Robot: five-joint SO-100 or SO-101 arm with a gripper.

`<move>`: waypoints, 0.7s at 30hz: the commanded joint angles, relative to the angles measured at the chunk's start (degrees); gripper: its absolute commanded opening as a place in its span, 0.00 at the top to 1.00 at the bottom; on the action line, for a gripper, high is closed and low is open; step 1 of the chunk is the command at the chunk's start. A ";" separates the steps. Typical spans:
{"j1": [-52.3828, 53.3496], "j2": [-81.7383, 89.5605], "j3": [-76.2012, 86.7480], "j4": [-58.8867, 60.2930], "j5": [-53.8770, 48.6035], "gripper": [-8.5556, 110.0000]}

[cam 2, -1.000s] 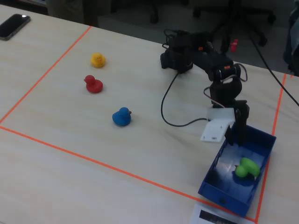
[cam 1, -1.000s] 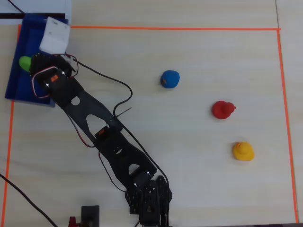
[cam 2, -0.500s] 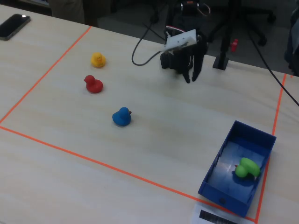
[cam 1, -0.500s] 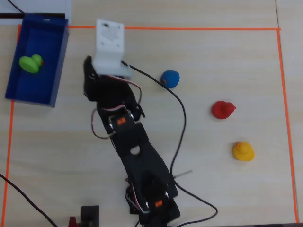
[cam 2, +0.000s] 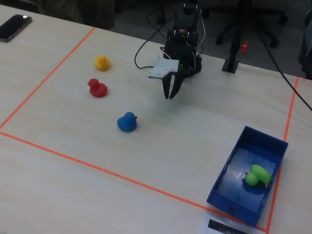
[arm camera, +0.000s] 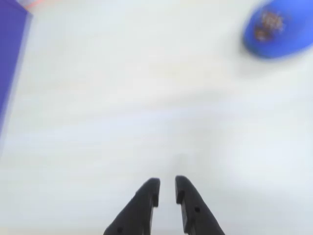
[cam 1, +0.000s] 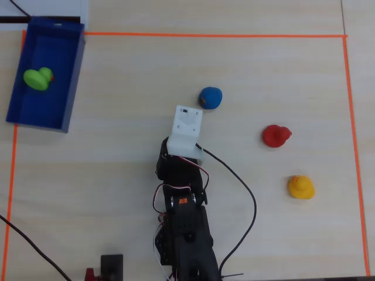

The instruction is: Grasp green duck and put it into box.

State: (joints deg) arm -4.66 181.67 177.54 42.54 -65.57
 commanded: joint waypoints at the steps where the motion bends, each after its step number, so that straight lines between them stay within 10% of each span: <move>1: -0.44 8.00 0.62 13.80 -2.02 0.93; 8: 0.70 8.00 0.62 32.61 -10.90 0.93; 21: 7.03 8.09 0.70 32.78 -10.46 0.88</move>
State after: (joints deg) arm 1.93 190.20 178.42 74.36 -76.29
